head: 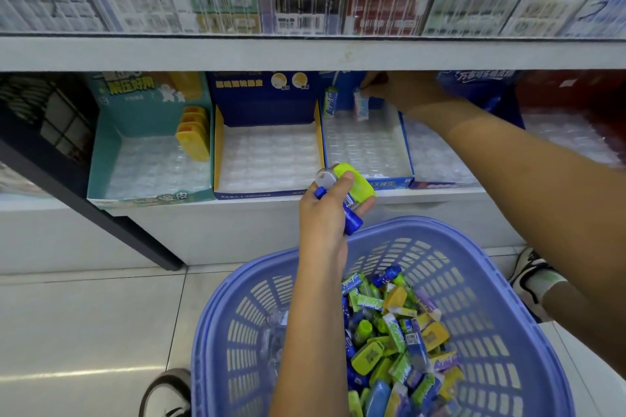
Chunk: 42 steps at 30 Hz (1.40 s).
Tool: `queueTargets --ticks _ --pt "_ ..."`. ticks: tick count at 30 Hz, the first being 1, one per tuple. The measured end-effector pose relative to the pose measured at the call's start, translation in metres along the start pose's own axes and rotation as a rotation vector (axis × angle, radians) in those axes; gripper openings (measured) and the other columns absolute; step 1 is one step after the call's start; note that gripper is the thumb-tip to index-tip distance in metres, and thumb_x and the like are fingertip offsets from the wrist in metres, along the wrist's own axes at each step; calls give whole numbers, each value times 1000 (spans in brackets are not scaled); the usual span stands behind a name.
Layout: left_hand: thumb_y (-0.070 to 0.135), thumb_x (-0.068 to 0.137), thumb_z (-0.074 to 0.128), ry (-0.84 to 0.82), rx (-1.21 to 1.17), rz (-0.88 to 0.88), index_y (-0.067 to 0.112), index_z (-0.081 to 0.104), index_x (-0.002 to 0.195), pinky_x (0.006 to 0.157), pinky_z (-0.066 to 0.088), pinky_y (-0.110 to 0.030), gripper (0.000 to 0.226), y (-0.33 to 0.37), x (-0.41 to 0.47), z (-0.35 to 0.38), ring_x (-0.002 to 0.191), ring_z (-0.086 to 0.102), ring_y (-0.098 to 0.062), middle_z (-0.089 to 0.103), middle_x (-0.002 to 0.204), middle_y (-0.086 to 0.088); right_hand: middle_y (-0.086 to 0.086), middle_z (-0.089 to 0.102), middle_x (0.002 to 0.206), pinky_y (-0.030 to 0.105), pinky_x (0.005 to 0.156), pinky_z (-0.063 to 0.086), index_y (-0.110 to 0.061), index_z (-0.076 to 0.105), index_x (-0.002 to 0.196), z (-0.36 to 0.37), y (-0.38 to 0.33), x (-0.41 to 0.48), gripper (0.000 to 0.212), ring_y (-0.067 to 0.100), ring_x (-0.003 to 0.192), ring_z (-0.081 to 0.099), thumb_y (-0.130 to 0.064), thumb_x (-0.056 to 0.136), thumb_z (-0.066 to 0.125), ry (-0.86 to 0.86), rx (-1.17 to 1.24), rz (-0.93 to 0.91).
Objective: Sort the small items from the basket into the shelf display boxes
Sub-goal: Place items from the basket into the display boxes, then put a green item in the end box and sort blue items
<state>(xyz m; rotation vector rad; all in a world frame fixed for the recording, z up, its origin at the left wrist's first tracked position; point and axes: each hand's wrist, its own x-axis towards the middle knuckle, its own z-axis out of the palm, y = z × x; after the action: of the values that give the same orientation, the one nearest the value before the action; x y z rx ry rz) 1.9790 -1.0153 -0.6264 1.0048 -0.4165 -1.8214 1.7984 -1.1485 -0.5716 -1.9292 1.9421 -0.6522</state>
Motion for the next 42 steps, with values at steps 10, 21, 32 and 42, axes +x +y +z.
queueTargets --ticks 10,21,32,42 --pt "4 87 65 6 -5 -7 7 64 95 62 58 -31 9 0 0 0 80 69 -19 68 91 -10 4 59 129 25 92 37 -21 60 125 6 9 -7 33 24 117 53 -30 94 55 18 -239 -128" --pt "5 86 66 17 5 -11 6 64 96 61 58 -32 11 1 2 0 78 70 -19 69 91 -10 17 39 144 40 97 41 -11 37 143 19 7 -28 43 36 129 39 -19 101 34 48 -623 -146" --pt "6 91 57 13 -176 204 -1 61 98 71 58 -37 10 26 -17 -13 79 66 -21 66 83 -14 5 69 85 31 77 54 -23 66 86 20 -73 -112 13 11 74 62 -30 78 74 -78 402 64" --pt "11 92 58 107 -132 240 6 62 108 79 57 -42 17 77 -41 -66 84 68 -20 70 97 -13 2 51 129 27 97 36 -28 37 142 70 -158 -123 67 19 117 45 -14 83 65 -158 -300 -531"
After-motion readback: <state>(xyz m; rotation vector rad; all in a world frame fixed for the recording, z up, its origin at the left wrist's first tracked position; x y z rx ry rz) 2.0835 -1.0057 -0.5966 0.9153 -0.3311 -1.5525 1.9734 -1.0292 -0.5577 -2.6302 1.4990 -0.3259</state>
